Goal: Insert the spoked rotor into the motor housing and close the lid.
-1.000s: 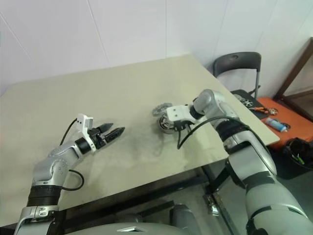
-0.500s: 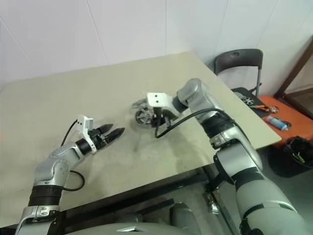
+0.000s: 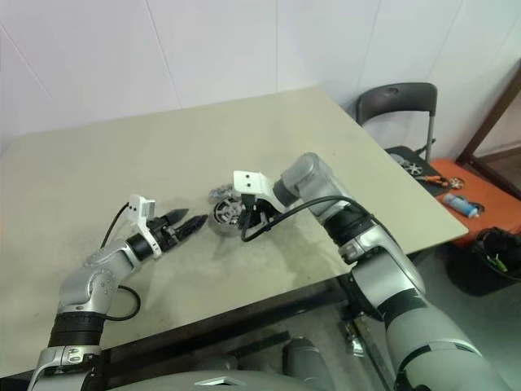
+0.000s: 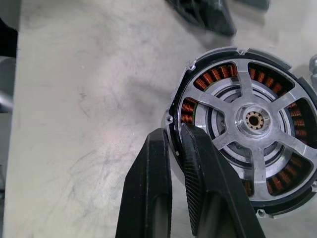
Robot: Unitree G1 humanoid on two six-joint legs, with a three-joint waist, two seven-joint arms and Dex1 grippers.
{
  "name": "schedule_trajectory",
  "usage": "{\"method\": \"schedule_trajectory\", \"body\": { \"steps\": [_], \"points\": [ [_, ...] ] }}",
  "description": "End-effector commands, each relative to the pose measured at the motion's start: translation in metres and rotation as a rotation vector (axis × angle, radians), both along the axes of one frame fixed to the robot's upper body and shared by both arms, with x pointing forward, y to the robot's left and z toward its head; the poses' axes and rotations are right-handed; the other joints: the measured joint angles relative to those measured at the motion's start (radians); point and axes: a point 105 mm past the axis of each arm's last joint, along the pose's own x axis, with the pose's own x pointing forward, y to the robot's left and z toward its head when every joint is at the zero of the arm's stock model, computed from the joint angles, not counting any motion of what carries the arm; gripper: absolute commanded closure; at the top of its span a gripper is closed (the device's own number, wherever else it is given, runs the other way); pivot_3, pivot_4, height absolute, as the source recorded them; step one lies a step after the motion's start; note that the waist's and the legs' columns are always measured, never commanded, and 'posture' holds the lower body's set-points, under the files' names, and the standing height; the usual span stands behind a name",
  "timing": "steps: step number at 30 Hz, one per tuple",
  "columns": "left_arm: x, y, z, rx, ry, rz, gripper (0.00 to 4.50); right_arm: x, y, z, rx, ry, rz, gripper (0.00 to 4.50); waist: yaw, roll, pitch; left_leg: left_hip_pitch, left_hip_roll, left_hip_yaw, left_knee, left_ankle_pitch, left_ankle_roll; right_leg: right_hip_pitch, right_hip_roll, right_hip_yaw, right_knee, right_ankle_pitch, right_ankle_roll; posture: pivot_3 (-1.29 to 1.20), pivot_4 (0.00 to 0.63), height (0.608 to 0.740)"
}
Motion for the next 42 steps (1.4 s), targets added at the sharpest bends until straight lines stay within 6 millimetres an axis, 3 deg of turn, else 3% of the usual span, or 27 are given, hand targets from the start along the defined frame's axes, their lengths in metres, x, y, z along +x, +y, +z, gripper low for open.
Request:
{"method": "schedule_trajectory", "body": {
  "steps": [1,8,17,26,31,38,42],
  "points": [
    [0.004,0.008,0.008,0.002,-0.043,0.014,0.0,-0.005,0.011,0.01,0.019,-0.061,0.063,4.43,0.0,0.0,0.0,0.0,0.0,0.0,0.0,0.0,0.0,0.0,0.0,0.0,0.0,0.0,0.0,0.0,0.0,0.74],
    [0.009,0.011,0.005,0.004,-0.049,0.015,0.0,-0.019,0.0,-0.004,-0.034,-0.025,0.117,4.43,0.001,0.0,0.0,0.0,0.0,0.0,0.0,0.0,0.0,0.0,0.0,0.0,0.0,0.0,0.0,0.0,0.0,0.74],
    [0.008,0.012,0.001,0.0,-0.046,0.016,0.0,-0.026,0.004,-0.009,-0.032,-0.013,0.123,4.43,0.001,0.0,0.0,0.001,0.0,0.0,0.0,0.0,0.0,0.001,0.0,0.0,0.001,0.0,0.0,0.0,0.0,0.74],
    [0.009,0.012,0.002,0.008,-0.052,0.013,0.0,-0.007,0.011,-0.013,-0.003,-0.127,0.056,4.43,-0.002,-0.001,-0.001,0.002,0.0,0.001,0.0,0.0,-0.001,0.001,0.0,0.0,0.002,0.0,0.0,0.0,0.0,0.74],
    [0.008,0.012,0.003,0.01,-0.053,0.01,0.0,-0.005,0.011,-0.021,-0.022,-0.134,0.04,2.78,0.0,-0.001,-0.001,0.005,0.0,0.001,0.0,0.001,-0.001,0.004,0.0,0.0,0.004,0.001,-0.001,0.0,0.0,0.74],
    [0.008,0.009,0.004,0.008,-0.052,0.004,0.0,-0.02,0.007,0.0,0.02,-0.045,0.09,2.78,0.001,-0.001,-0.001,0.006,0.0,0.0,0.001,0.0,0.0,0.004,0.0,0.0,0.007,0.001,-0.002,0.0,0.0,0.74],
    [0.009,0.007,0.004,0.006,-0.052,-0.002,0.0,-0.03,0.015,0.047,0.174,0.094,0.077,2.78,-0.001,-0.001,-0.001,0.006,0.0,0.0,0.001,0.0,0.0,0.004,0.0,0.0,0.007,0.001,-0.002,0.0,0.0,0.74]
  ]
}}
